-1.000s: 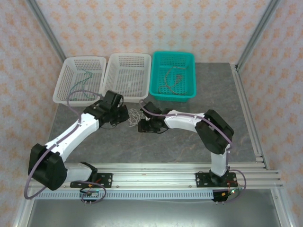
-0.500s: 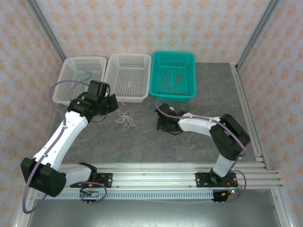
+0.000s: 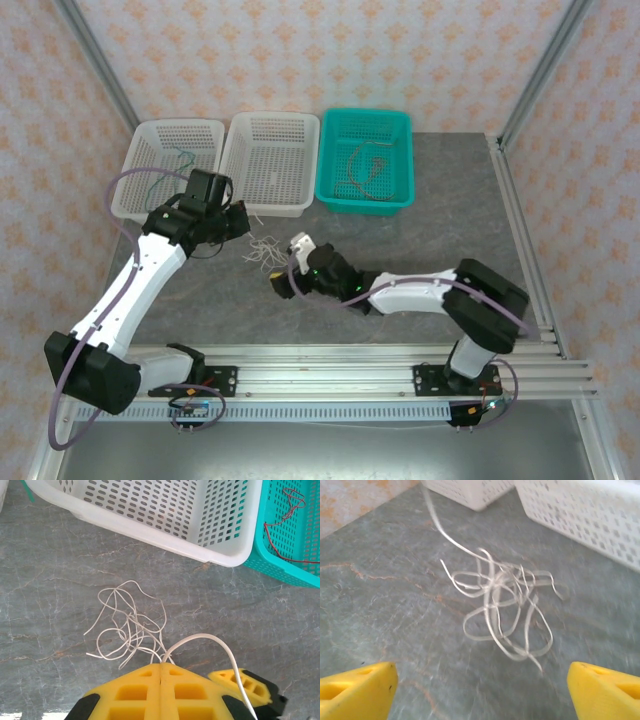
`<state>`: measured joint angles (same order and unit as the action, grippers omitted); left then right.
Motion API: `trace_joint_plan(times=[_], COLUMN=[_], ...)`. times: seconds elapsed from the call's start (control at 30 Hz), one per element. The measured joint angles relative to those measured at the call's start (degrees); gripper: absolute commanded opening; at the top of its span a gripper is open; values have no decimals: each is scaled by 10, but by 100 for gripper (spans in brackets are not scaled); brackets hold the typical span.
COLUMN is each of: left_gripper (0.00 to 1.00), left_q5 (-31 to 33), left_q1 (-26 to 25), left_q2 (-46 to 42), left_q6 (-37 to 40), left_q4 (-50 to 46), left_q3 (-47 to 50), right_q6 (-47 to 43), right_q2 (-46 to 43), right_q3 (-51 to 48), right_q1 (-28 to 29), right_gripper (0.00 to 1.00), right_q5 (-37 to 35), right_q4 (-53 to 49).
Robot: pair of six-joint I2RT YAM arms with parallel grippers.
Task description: Untangle the cables
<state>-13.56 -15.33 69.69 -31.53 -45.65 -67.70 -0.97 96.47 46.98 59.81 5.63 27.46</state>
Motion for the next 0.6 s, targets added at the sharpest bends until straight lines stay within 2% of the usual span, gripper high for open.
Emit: trace_joint_plan(times=[0.1, 0.17, 0.23, 0.4, 0.5, 0.6], left_gripper=[0, 0, 0, 0, 0, 0], left_q5=[-10, -15, -23, -27, -26, -33], left_q1=[0, 0, 0, 0, 13, 55], left_q2=[0, 0, 0, 0, -2, -8], left_q6=[-1, -1, -1, -1, -1, -1], left_q4=[0, 0, 0, -6, -18, -22], left_q3=[0, 0, 0, -14, -47, -79], right_q6=[-81, -124, -164, -191, -170, -137], right_q2=[66, 111, 153, 198, 195, 173], right_q3=[25, 53, 84, 107, 85, 38], right_q1=[4, 2, -1, -19, -37, -56], right_gripper=[85, 77, 53, 2, 0, 0], right_q5=[-30, -53, -75, -101, -103, -104], right_q4=[51, 79, 109, 152, 159, 144])
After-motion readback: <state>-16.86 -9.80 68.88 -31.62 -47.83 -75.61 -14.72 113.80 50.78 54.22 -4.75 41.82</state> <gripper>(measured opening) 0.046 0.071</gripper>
